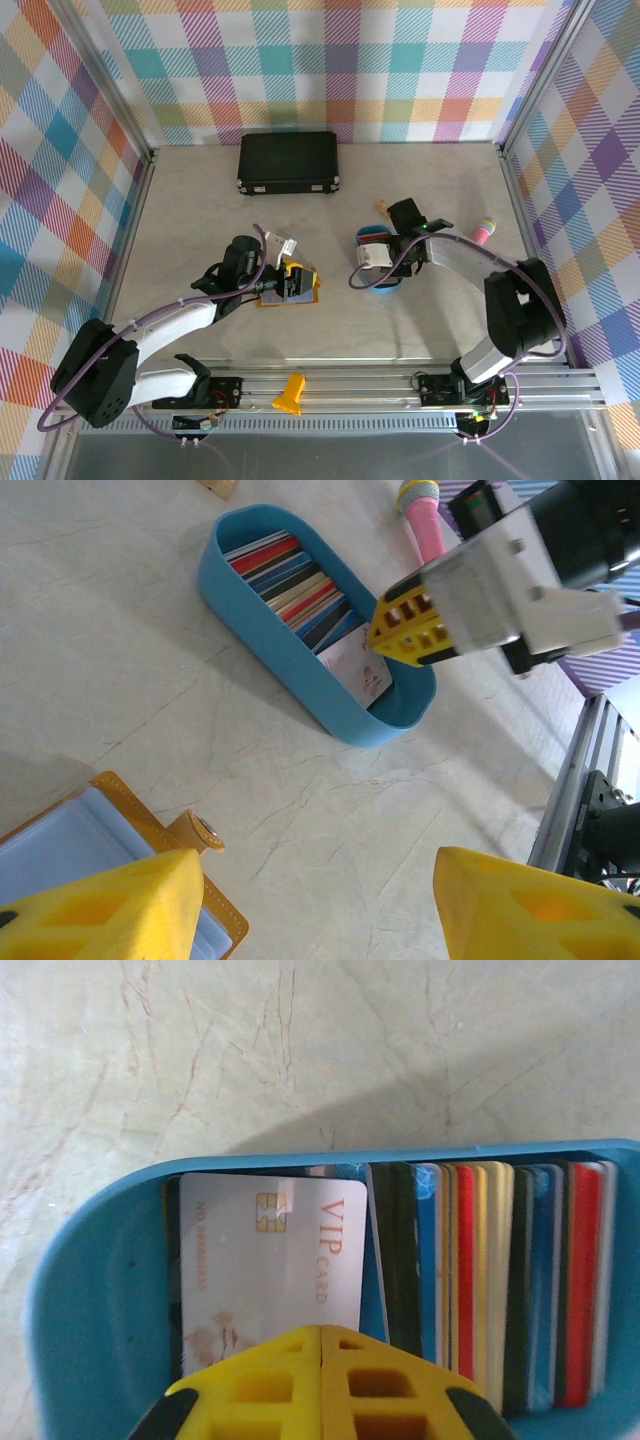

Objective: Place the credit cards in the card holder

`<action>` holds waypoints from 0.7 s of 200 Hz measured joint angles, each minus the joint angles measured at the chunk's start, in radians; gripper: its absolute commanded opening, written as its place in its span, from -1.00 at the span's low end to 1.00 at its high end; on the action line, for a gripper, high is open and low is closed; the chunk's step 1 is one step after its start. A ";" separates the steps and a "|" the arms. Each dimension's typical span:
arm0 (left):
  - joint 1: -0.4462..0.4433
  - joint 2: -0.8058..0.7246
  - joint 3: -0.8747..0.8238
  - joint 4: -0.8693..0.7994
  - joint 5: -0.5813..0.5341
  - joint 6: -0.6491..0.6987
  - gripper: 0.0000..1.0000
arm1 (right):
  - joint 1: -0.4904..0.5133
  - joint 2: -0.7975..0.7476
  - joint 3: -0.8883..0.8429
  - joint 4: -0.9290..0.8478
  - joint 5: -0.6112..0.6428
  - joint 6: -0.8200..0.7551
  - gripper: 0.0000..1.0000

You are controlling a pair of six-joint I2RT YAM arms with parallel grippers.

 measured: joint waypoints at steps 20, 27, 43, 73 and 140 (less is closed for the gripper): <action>0.000 -0.013 0.000 0.002 0.000 -0.004 0.25 | 0.000 -0.044 -0.013 -0.003 -0.007 0.008 0.28; 0.000 -0.016 0.000 0.002 0.000 -0.006 0.25 | 0.000 -0.045 -0.014 -0.003 -0.008 0.010 0.29; -0.001 -0.021 -0.002 0.002 0.000 -0.006 0.25 | 0.000 -0.030 -0.013 -0.003 -0.014 0.012 0.30; -0.001 -0.022 -0.011 0.001 -0.001 -0.006 0.25 | 0.000 0.042 -0.007 0.000 -0.030 0.023 0.39; -0.001 0.008 -0.011 0.002 0.000 -0.004 0.25 | 0.002 0.152 0.046 0.024 -0.029 0.030 0.43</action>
